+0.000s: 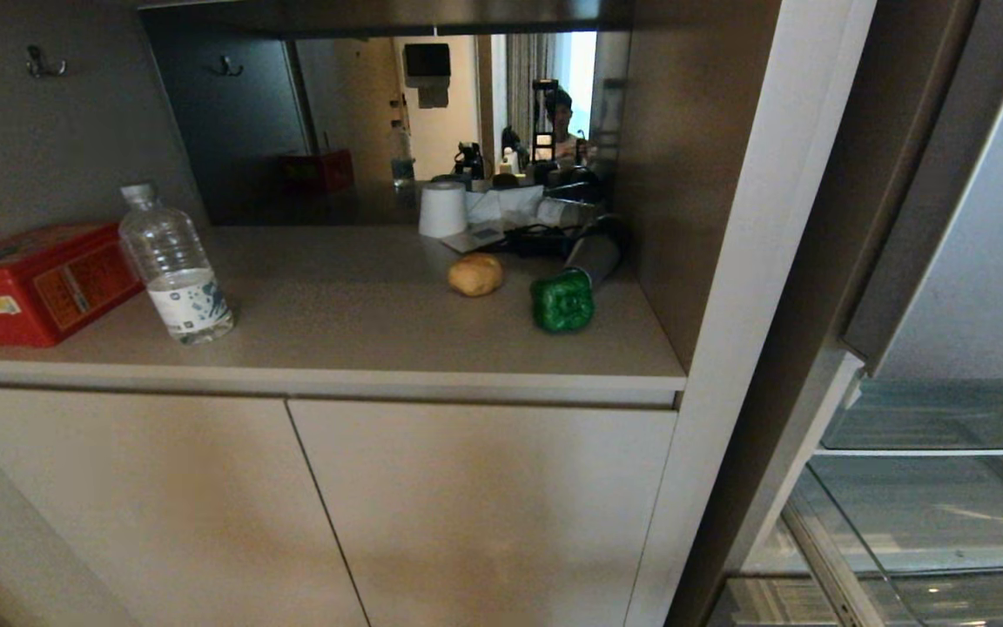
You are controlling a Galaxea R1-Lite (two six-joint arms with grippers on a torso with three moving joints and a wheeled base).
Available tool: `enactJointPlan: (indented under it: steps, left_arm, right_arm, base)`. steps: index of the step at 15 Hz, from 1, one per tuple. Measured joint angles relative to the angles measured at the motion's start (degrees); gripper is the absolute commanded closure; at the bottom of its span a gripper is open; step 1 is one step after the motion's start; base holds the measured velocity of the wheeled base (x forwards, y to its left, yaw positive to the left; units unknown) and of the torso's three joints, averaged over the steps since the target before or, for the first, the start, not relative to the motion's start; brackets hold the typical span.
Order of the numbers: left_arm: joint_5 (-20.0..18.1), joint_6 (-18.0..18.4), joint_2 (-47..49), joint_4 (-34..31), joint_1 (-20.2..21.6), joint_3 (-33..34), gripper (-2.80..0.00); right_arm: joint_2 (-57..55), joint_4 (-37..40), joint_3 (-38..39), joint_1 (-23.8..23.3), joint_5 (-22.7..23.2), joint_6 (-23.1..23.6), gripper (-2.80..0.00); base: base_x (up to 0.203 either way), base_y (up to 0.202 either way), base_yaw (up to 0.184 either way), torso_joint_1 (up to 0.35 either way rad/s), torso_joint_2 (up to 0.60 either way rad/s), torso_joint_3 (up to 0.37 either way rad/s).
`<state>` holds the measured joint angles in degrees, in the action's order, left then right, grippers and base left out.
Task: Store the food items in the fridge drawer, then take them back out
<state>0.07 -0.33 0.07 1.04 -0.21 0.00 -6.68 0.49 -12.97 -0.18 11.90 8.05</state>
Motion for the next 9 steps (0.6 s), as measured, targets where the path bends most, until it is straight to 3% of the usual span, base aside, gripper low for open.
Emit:
enactJointPlan:
  steps: [2,6,7,9]
  left_arm:
    - [0.0,0.0,0.0,0.0,0.0,0.0,0.0]
    - [0.0,0.0,0.0,0.0,0.0,0.0,0.0]
    - [0.0,0.0,0.0,0.0,0.0,0.0,0.0]
    - [0.0,0.0,0.0,0.0,0.0,0.0,0.0]
  right_arm:
    - [-8.3,0.0,-7.8,0.0,7.4,-3.3,0.0]
    - [-23.9,0.5,-18.8,1.1,30.3,-8.4,0.0]
    - [-26.8,0.7,-20.0,2.7,33.9,-8.5,0.0]
    - [-33.9,0.5,-21.7,6.7,34.4,-8.2,0.0]
  base:
    - [0.0,0.0,0.0,0.0,0.0,0.0]
    - [0.0,0.0,0.0,0.0,0.0,0.0]
    - [0.0,0.0,0.0,0.0,0.0,0.0]
    - [0.0,0.0,0.0,0.0,0.0,0.0]
